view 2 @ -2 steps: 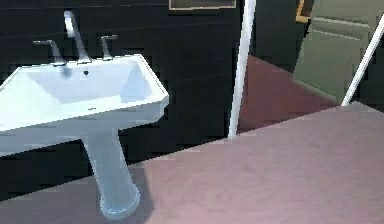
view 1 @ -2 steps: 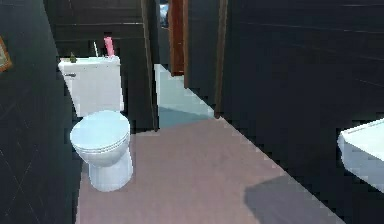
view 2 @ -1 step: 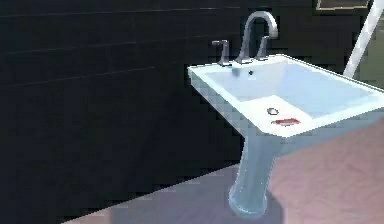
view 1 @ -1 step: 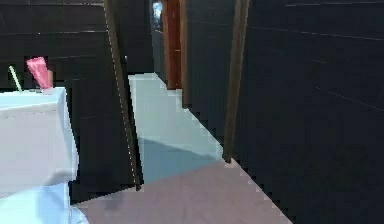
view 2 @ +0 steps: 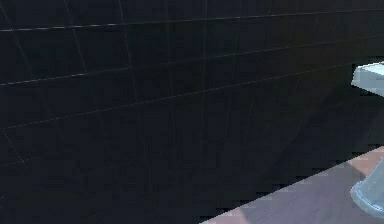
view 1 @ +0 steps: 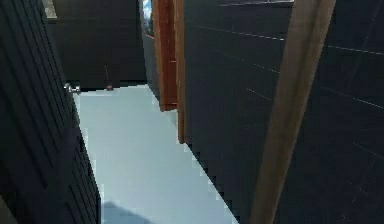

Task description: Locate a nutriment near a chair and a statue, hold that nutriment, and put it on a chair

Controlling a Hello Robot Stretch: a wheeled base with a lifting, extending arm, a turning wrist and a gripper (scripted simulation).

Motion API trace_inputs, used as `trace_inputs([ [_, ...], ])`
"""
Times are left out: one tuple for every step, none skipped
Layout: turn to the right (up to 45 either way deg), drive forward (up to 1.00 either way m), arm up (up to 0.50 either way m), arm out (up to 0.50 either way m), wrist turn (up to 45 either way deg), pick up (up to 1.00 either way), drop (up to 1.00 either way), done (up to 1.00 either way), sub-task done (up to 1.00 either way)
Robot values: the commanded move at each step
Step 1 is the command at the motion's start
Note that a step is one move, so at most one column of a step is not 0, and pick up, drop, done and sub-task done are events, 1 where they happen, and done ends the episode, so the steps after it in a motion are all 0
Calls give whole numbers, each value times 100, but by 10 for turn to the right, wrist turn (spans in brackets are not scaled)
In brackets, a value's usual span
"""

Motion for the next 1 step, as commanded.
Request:
trace_inputs([
  [30, 0, 0, 0, 0, 0, 0, 0, 0],
])
